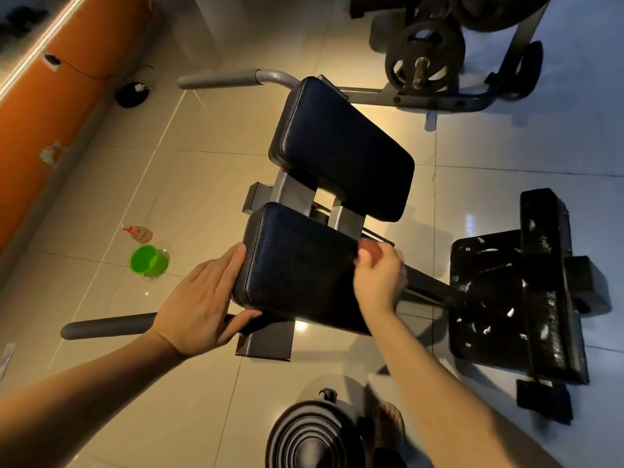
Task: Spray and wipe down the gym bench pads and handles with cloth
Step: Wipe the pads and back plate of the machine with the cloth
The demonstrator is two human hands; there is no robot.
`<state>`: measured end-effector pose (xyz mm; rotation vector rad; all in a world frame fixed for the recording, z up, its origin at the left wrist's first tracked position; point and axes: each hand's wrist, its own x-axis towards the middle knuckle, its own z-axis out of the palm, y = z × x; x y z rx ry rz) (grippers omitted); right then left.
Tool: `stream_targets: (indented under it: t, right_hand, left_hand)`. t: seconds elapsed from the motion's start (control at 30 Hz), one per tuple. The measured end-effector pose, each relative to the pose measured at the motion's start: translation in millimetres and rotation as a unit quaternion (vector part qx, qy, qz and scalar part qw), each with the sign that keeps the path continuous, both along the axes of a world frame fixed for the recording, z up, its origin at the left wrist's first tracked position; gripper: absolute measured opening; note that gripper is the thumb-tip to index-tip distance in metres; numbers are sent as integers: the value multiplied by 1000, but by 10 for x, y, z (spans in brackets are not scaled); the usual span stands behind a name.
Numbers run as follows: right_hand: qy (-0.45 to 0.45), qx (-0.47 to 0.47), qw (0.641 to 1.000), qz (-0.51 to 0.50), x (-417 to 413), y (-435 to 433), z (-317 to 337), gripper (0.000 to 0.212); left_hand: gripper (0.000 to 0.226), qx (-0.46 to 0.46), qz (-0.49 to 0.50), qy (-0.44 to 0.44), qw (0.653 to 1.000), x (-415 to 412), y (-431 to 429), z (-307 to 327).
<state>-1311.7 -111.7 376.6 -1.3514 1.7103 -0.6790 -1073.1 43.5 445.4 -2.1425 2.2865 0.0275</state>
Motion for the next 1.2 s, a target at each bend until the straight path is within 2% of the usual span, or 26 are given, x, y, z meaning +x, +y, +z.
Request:
stream_targets:
  t: [0.1, 0.17, 0.2, 0.23, 0.33, 0.37, 0.43, 0.5, 0.57, 0.63, 0.7, 0.77, 0.87, 0.93, 1.0, 1.1, 1.2]
  right_hand:
    - [-70, -104, 986, 112, 638, 171, 563, 24]
    - [-59, -204, 949, 231, 668, 357, 620, 29]
    - [-43, -231, 939, 249, 529, 338, 479, 30]
    - [-25, -221, 946, 236, 318, 254, 267, 29]
    - [58, -66, 992, 90, -361, -28, -309, 24]
    - [64, -18, 997, 48, -470, -71, -384, 22]
    - [48, 13, 999, 10, -304, -99, -271, 18]
    - [-12, -36, 999, 27, 179, -88, 73, 17]
    - [-77, -90, 988, 103, 664, -51, 493, 22]
    - [-74, -165, 962, 205, 885, 2, 716, 29]
    - [-63, -230, 939, 249, 734, -14, 579, 28]
    - [-41, -196, 956, 213, 326, -92, 137, 21]
    - [29, -83, 991, 105, -377, -63, -456, 18]
    - [39, -20, 998, 41, -555, 53, -538, 15]
    - [1, -5, 1000, 12, -384, 191, -316, 9]
    - [-112, -75, 987, 91, 178, 448, 293, 12]
    - [-134, -160, 943, 258, 366, 640, 568, 24]
  left_hand:
    - [99, -1, -6, 6, 1000, -2, 7, -6]
    - [99, 1, -5, 20, 1000, 9, 13, 4]
    - [99, 4, -6, 24, 1000, 9, 10, 12]
    - [100, 6, -7, 26, 1000, 6, 5, 14]
    - [99, 4, -8, 23, 1000, 14, -3, -10]
    - [99, 5, -7, 22, 1000, 16, 0, -13]
    - [99, 6, -5, 21, 1000, 18, -2, -6]
    - [99, 3, -9, 20, 1000, 3, -10, 7]
    - [98, -1, -13, 21, 1000, -6, -16, 16]
    - [98, -4, -15, 19, 1000, 1, -24, 21]
    - [97, -1, -14, 17, 1000, 0, -30, 25]
    - [98, 1, -12, 15, 1000, -3, -26, 17]
    - [99, 3, -7, 12, 1000, 3, -23, 5]
    - [100, 8, -3, 12, 1000, -8, -23, 13]
    - [100, 10, 2, 11, 1000, -25, -16, 20]
    - [99, 8, -2, 13, 1000, -31, -19, 22]
    - [98, 7, -3, 25, 1000, -37, -14, 26]
